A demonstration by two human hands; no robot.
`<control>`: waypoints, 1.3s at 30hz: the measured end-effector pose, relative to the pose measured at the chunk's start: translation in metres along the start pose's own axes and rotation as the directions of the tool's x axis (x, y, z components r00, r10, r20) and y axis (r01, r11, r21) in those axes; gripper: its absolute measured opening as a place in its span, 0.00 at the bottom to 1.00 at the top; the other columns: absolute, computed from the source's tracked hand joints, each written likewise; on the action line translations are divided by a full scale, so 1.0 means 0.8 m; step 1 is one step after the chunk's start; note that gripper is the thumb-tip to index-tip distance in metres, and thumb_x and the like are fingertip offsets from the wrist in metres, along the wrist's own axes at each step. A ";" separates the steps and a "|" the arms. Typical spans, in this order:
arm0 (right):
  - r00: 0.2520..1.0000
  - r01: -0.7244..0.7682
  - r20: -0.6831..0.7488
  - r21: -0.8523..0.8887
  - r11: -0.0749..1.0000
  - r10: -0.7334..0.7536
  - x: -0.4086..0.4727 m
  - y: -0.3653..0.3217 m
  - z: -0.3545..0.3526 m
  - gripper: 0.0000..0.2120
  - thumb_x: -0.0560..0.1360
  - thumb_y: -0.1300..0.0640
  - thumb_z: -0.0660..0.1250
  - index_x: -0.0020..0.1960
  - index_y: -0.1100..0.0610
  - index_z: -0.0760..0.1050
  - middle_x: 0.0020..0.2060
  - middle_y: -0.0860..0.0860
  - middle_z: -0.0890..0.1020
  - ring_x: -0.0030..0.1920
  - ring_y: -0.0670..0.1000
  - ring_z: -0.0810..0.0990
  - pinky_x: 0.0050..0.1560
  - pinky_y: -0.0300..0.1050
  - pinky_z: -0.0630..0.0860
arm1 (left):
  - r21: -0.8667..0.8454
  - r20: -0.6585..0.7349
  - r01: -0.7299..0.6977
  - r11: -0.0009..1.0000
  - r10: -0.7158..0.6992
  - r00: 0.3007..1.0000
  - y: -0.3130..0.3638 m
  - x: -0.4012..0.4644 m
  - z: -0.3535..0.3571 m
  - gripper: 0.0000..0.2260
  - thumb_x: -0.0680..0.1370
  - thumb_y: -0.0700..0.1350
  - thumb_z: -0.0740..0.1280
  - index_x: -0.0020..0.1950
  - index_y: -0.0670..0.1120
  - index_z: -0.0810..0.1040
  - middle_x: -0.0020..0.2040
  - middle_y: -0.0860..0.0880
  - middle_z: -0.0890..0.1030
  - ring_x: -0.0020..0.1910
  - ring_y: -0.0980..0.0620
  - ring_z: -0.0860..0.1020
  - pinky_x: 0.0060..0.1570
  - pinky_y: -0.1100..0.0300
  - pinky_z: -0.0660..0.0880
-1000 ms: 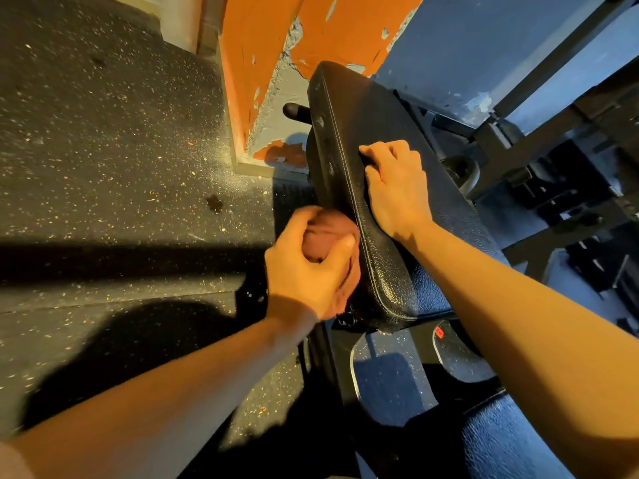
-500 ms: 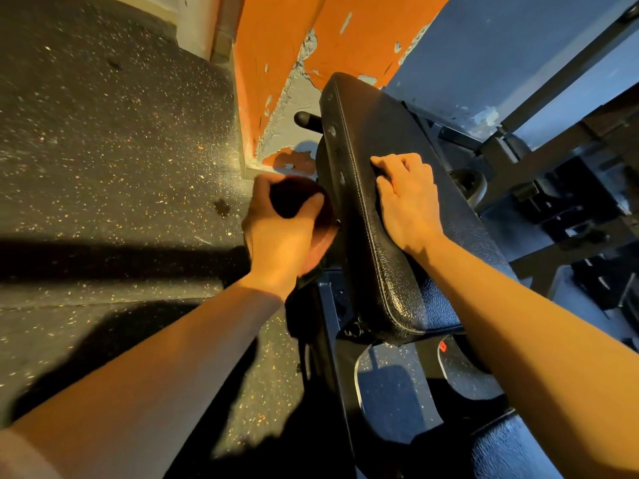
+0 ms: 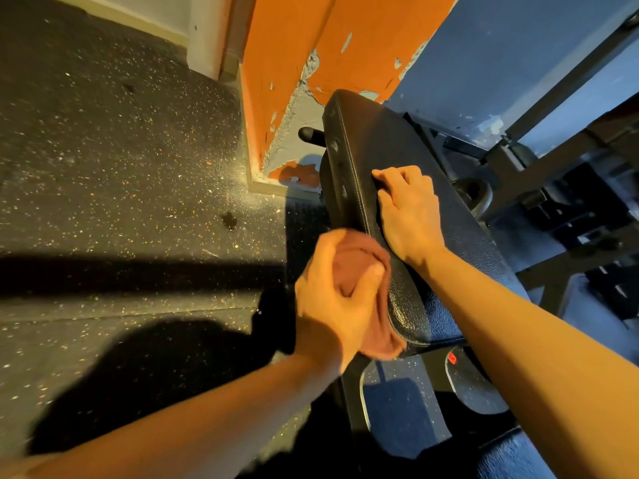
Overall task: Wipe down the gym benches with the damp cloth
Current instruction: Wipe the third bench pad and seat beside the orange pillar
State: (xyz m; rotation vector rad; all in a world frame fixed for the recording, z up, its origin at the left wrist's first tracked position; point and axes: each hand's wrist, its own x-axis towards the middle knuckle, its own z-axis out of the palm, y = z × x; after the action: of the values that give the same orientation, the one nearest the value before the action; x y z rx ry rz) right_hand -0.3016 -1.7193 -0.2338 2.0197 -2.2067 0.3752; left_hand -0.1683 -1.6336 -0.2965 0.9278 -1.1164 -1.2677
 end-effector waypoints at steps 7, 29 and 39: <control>1.000 0.001 -0.013 0.028 1.000 -0.001 0.000 0.000 0.000 0.16 0.81 0.56 0.55 0.67 0.52 0.73 0.60 0.52 0.72 0.61 0.54 0.68 0.61 0.54 0.67 | -0.078 -0.136 0.062 0.995 -0.073 0.988 0.008 0.038 0.008 0.23 0.72 0.49 0.73 0.63 0.61 0.69 0.56 0.58 0.79 0.55 0.61 0.78 0.55 0.62 0.75; 0.999 0.031 -0.020 0.041 0.999 -0.030 0.026 -0.011 0.002 0.05 0.80 0.57 0.57 0.53 0.57 0.69 0.52 0.52 0.70 0.53 0.53 0.66 0.47 0.49 0.68 | 0.060 -0.122 0.178 0.982 -0.170 0.978 -0.019 0.147 0.006 0.11 0.69 0.50 0.63 0.47 0.49 0.82 0.41 0.50 0.79 0.42 0.51 0.75 0.43 0.63 0.66; 0.999 0.046 -0.019 0.036 0.998 -0.045 0.027 -0.008 0.005 0.07 0.81 0.56 0.55 0.57 0.56 0.68 0.54 0.52 0.70 0.54 0.53 0.66 0.50 0.51 0.69 | 0.108 -0.187 0.063 0.992 -0.042 0.981 -0.028 0.160 0.012 0.13 0.67 0.53 0.72 0.49 0.52 0.81 0.46 0.47 0.83 0.47 0.47 0.80 0.49 0.51 0.78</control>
State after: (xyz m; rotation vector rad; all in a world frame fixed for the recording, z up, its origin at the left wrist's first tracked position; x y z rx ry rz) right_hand -0.2967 -1.7420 -0.2314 2.0724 -2.1546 0.4299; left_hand -0.1880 -1.7624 -0.3012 1.1435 -1.0315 -1.1438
